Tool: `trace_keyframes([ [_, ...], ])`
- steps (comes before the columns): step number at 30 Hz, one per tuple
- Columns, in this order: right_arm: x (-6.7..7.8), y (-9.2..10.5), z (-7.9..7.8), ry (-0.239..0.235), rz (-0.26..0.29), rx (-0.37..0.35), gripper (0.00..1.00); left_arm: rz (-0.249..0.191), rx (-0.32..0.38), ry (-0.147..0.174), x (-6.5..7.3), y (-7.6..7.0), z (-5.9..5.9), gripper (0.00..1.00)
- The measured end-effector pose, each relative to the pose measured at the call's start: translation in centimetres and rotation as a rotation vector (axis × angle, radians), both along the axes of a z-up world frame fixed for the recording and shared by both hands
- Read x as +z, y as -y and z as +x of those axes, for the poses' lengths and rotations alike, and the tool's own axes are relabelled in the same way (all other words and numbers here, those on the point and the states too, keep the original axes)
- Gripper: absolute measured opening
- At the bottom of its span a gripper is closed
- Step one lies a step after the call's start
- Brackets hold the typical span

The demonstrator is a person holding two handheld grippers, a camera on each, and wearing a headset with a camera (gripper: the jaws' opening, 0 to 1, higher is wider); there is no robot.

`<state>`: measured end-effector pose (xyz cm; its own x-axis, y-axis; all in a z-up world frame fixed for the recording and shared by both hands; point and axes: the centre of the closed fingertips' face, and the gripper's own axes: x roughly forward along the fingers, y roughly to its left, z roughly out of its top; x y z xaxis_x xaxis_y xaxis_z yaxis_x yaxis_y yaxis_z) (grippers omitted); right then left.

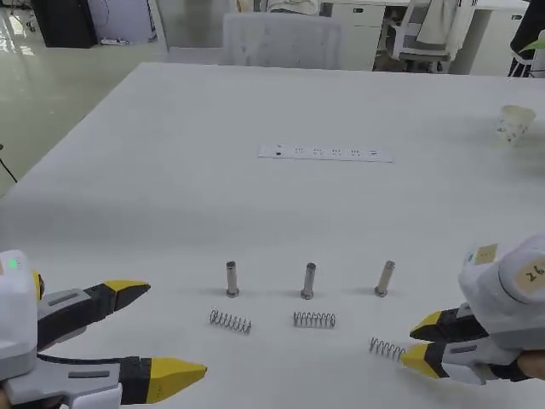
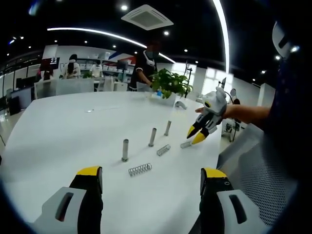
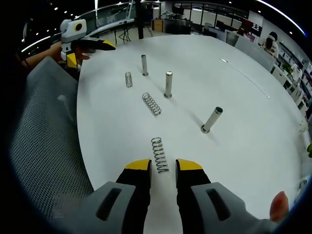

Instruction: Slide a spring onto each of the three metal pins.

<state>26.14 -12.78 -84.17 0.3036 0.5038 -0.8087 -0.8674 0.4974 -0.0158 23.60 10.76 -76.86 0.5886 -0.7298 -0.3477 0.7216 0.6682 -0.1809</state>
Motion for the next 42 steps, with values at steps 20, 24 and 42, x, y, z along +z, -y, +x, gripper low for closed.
trace_keyframes([
  [20,-1.6,0.2,-0.4,-0.022,-0.06,0.052,0.13,-0.003,-0.005,-0.01,-0.2,0.1,-0.1,0.77],
  [24,-1.7,0.3,-0.3,-0.017,-0.074,0.062,0.12,-0.002,-0.003,-0.01,-0.2,0.1,-0.2,0.77],
  [42,-0.7,-0.2,-0.3,-0.01,-0.068,0.068,0.08,0.014,-0.051,-0.011,0.1,0.8,-0.7,0.75],
])
